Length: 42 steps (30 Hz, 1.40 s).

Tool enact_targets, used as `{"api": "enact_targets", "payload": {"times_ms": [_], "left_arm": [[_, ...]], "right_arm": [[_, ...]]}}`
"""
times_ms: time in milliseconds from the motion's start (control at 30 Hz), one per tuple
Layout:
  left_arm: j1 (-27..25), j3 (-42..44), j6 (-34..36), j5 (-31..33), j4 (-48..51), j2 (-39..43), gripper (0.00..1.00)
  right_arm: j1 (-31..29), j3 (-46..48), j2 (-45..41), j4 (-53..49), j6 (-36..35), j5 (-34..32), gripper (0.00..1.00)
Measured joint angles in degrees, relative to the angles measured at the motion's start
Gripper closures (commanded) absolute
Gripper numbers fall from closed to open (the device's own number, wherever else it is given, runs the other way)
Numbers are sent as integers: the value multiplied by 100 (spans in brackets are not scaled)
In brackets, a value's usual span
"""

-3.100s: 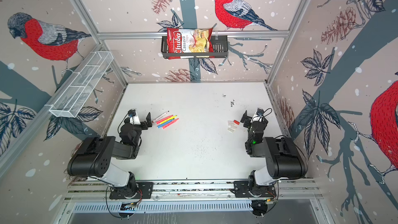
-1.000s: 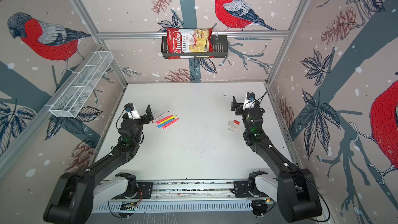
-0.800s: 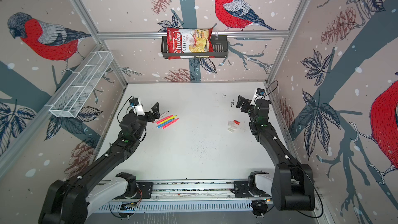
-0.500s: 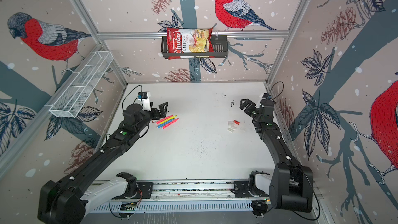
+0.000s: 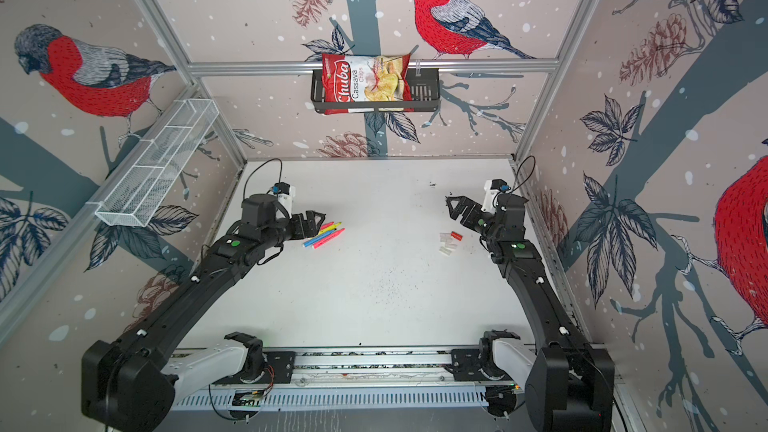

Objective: Insert the pens into the pen caps
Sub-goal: 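Move the left gripper over the markers while the right gripper moves toward the caps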

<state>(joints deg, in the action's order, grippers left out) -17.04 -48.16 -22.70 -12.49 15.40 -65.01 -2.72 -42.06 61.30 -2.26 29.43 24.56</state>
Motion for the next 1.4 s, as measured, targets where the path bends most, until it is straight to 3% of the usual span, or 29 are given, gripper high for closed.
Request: {"api": "enact_targets", "payload": {"times_ms": [300,567,833,1400], "left_arm": [[-304,201,-240,-7,-149,-785,29],[-310,-122,-160,393,-157,-1633,30],[-310,-411,-28,516,-105,-2420,29],[-308,-590,170,664,-109,-2964,32]], "right_arm": [[-367,94,-179,-295,-168,-87,1],[-468,31,-251,-610,50,-793,1],[-509,168,-514,-551,42,-691,1],[-509,234,-476,-374,9,-442,1]]}}
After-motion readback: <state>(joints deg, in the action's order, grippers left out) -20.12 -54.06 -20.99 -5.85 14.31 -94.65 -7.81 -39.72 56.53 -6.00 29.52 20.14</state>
